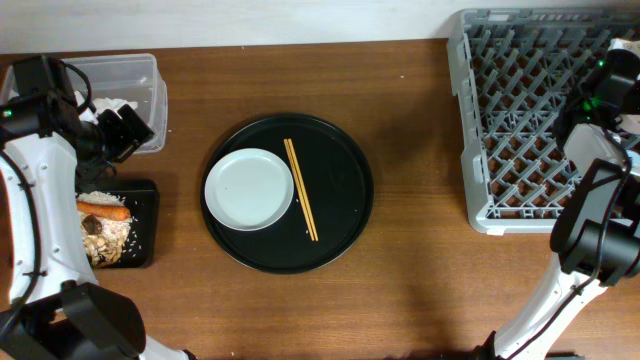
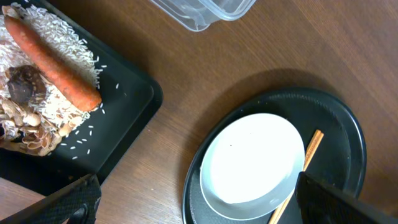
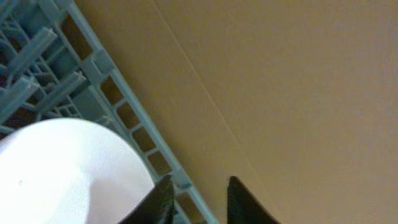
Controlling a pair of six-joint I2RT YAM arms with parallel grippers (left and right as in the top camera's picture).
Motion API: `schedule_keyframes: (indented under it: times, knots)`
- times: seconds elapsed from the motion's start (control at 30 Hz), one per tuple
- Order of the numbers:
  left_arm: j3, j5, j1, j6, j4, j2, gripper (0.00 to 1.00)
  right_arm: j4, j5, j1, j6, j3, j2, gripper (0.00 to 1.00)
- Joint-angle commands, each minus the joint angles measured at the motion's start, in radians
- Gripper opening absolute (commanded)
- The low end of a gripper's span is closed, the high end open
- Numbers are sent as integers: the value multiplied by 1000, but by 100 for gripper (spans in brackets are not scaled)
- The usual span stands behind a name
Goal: Sort waste into correct bins and load items into the dishwasher rack
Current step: 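Lower the bowl into the rack's back corner and release it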
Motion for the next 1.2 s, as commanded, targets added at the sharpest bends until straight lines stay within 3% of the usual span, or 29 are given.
schedule_keyframes:
  times: [0.0, 0.13, 0.27, 0.3, 0.47, 0.53, 0.6, 0.7, 0.8, 0.87, 0.93, 1.17]
  knots:
    - [3, -4, 0, -13, -1, -27, 99, -40, 90, 37, 175, 10, 2, 41]
    - [3, -4, 0, -13, -1, -27, 99, -132, 120, 87, 373, 10, -7, 57]
    - [3, -4, 0, -13, -1, -27, 99, -354, 38, 117, 544, 37, -45, 64]
    - [3, -4, 0, -13, -1, -27, 99, -541, -64, 117, 676, 91, -73, 66]
    - [3, -4, 0, -13, -1, -27, 99, -985, -494, 74, 978, 340, -134, 61]
    - [3, -4, 0, -13, -1, -27, 99, -1091, -647, 46, 994, 473, -138, 62]
    - [3, -4, 0, -13, -1, -27, 99, -1157, -662, 14, 972, 573, -138, 68]
    - [3, -4, 0, -13, -1, -27, 99, -1162, -663, -29, 839, 583, -130, 69]
    - [3, -4, 0, -13, -1, -27, 99, -1194, -745, -83, 820, 566, -98, 69]
    - [3, -4, 0, -13, -1, -27, 99, -1219, -906, -117, 820, 557, -74, 67]
    - [3, -4, 0, -13, -1, -27, 99, -1233, -1002, -138, 820, 557, -45, 59]
    - [3, -4, 0, -13, -1, -27, 99, -1279, -1019, -145, 812, 557, 38, 55]
